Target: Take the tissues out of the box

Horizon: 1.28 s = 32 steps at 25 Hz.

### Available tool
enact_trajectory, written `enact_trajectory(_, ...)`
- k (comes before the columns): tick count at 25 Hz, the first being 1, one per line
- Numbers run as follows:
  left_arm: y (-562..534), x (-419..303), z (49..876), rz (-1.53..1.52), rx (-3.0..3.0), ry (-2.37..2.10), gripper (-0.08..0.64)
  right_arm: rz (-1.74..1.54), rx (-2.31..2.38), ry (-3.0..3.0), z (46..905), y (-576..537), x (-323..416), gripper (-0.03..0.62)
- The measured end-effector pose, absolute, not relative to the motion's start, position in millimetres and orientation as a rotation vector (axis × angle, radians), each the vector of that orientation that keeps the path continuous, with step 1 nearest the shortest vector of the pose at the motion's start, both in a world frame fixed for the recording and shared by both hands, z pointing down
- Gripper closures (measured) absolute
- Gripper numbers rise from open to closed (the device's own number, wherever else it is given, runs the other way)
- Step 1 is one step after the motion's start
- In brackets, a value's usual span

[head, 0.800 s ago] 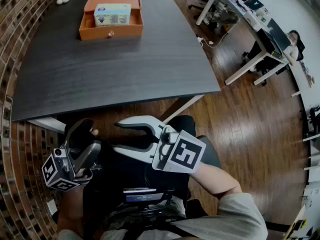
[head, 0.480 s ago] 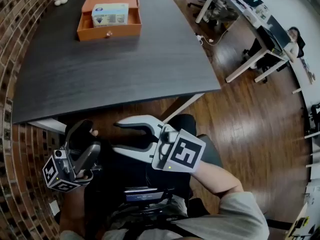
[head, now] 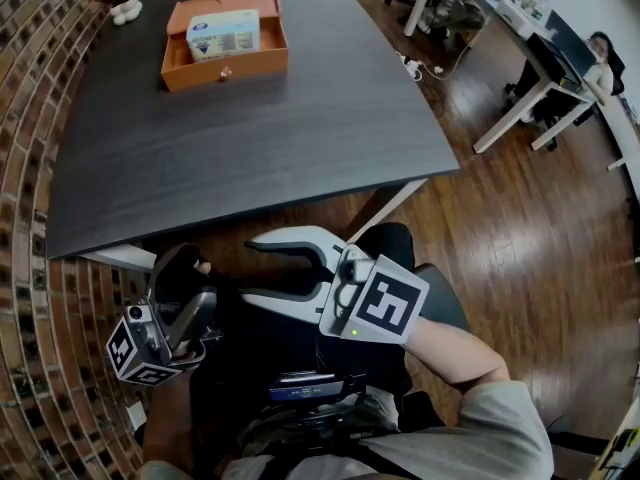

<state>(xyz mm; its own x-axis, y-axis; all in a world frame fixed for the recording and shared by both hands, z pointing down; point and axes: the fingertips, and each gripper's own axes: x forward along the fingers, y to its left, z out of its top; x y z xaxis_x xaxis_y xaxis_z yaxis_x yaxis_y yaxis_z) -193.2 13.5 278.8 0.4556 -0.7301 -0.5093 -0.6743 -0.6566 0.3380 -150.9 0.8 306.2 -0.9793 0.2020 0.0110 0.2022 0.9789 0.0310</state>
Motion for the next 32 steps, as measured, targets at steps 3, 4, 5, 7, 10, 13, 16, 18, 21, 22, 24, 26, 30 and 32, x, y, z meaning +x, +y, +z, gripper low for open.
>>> enact_trajectory(3, 14, -195, 278, -0.952, 2.618, -1.271, 0.345, -0.031, -0.279, -3.128, 306, -1, -154, 0.362)
enact_trajectory(4, 14, -196, 277, -0.94, 2.623, -1.274, 0.345, -0.029, -0.273, -3.133, 305, -1, -156, 0.362)
enact_trajectory(5, 13, -195, 277, -0.932, 2.629, -1.278, 0.345, -0.032, -0.27, -3.135, 305, -1, -156, 0.36)
enact_trajectory(7, 11, -192, 278, -0.909, 2.65, -1.287, 0.345, -0.051, -0.271, -3.133, 305, -1, -155, 0.354)
enact_trajectory(10, 8, -189, 280, -0.833, 2.688, -1.321, 0.345, -0.077, -0.269, -3.135, 306, 0, -156, 0.354)
enact_trajectory(13, 1, -187, 279, -0.756, 2.718, -1.372, 0.345, -0.087, -0.262, -3.126, 306, -1, -152, 0.285)
enact_trajectory(16, -10, -194, 268, -0.649, 2.774, -1.41, 0.345, -0.09, -0.249, -3.144, 303, -3, -155, 0.285)
enact_trajectory(18, -22, -199, 258, -0.54, 2.827, -1.454, 0.345, -0.089, -0.243, -3.159, 300, -5, -154, 0.285)
enact_trajectory(21, -51, -210, 243, -0.242, 2.904, -1.604, 0.344, -0.076, -0.24, -3.175, 297, -9, -152, 0.285)
enact_trajectory(22, -62, -215, 238, -0.129, 2.927, -1.655, 0.334, -0.07, -0.241, -3.178, 297, -10, -152, 0.285)
enact_trajectory(24, -84, -223, 226, 0.037, 2.965, -1.716, 0.31, -0.058, -0.241, -3.181, 297, -12, -151, 0.287)
enact_trajectory(26, -107, -230, 216, 0.143, 2.977, -1.737, 0.292, -0.049, -0.24, -3.182, 297, -14, -151, 0.287)
enact_trajectory(30, -157, -244, 213, 0.451, 2.963, -1.778, 0.18, -0.033, -0.236, -3.182, 298, -17, -150, 0.287)
enact_trajectory(32, -185, -255, 216, 0.604, 2.93, -1.784, 0.151, -0.028, -0.231, -3.18, 298, -19, -150, 0.287)
